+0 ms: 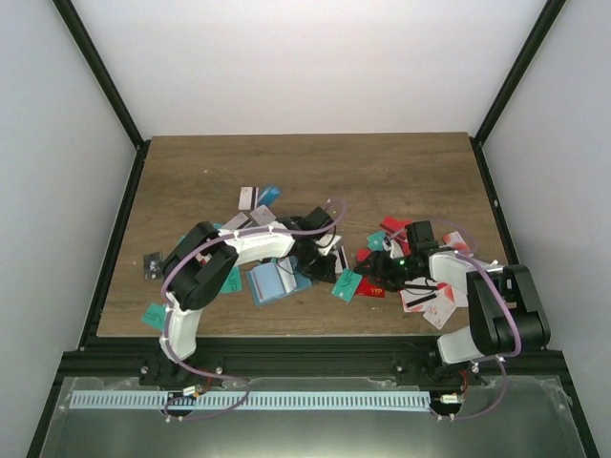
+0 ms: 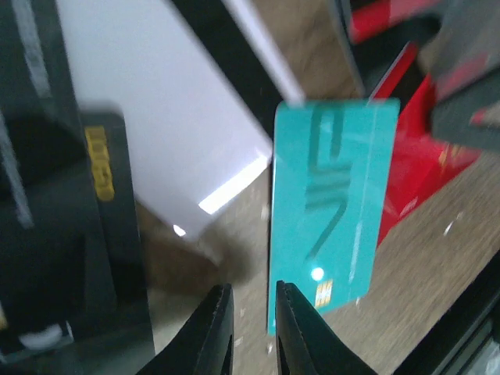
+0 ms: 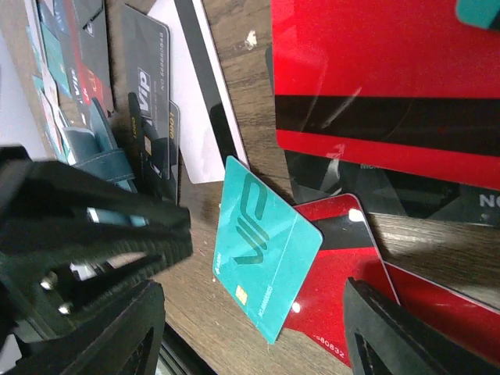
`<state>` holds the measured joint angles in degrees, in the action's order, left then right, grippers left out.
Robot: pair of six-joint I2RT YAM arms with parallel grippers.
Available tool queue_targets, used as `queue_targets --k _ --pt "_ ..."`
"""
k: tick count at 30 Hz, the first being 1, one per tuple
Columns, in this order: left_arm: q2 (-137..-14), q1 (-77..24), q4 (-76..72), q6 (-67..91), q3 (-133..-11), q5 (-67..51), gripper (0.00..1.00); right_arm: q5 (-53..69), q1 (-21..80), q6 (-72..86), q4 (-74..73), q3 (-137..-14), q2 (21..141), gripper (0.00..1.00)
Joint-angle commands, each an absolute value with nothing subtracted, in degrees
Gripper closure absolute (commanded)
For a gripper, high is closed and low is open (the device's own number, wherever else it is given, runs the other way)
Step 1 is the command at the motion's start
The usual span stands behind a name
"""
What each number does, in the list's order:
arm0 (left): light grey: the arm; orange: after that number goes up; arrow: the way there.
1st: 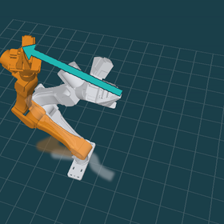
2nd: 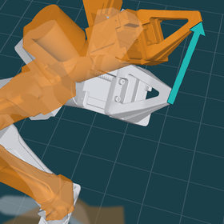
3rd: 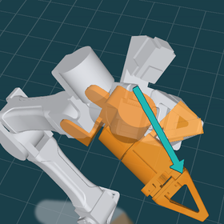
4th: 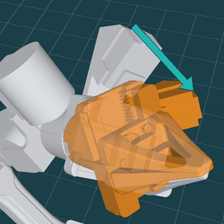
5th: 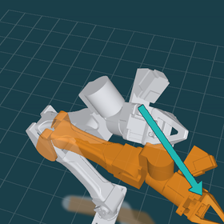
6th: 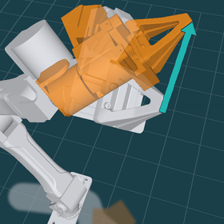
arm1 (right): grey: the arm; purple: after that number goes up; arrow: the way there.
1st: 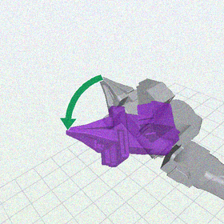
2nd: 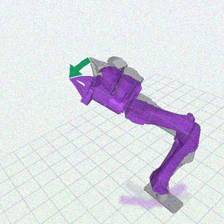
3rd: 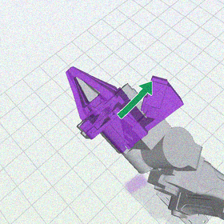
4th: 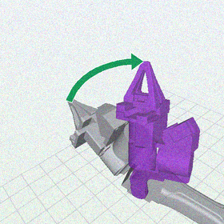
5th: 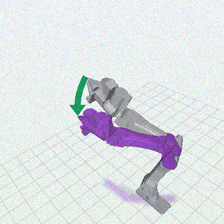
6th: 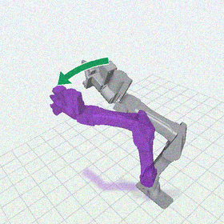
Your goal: Put the credit cards into the card holder
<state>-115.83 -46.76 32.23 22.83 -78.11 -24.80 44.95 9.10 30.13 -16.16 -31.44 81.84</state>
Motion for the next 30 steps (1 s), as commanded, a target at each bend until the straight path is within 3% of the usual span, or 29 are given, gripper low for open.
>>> queue_targets --k 1,11,19,30 --pt "-111.35 -47.72 28.84 23.55 -72.8 -27.82 0.83 44.77 10.02 28.18 -16.74 -32.33 82.85 0.36" --pt "-116.4 -48.31 25.62 25.72 -74.95 -24.94 0.83 39.5 15.92 35.37 -21.19 -28.37 79.0 0.36" --pt "-121.89 -52.94 25.08 24.45 -76.1 -30.48 0.83 41.93 16.79 36.56 -15.69 -26.62 83.72 0.36" --pt "-116.24 -59.47 19.06 28.28 -65.73 -33.84 0.83 46.36 19.88 36.22 -22.52 -21.95 84.69 0.37"
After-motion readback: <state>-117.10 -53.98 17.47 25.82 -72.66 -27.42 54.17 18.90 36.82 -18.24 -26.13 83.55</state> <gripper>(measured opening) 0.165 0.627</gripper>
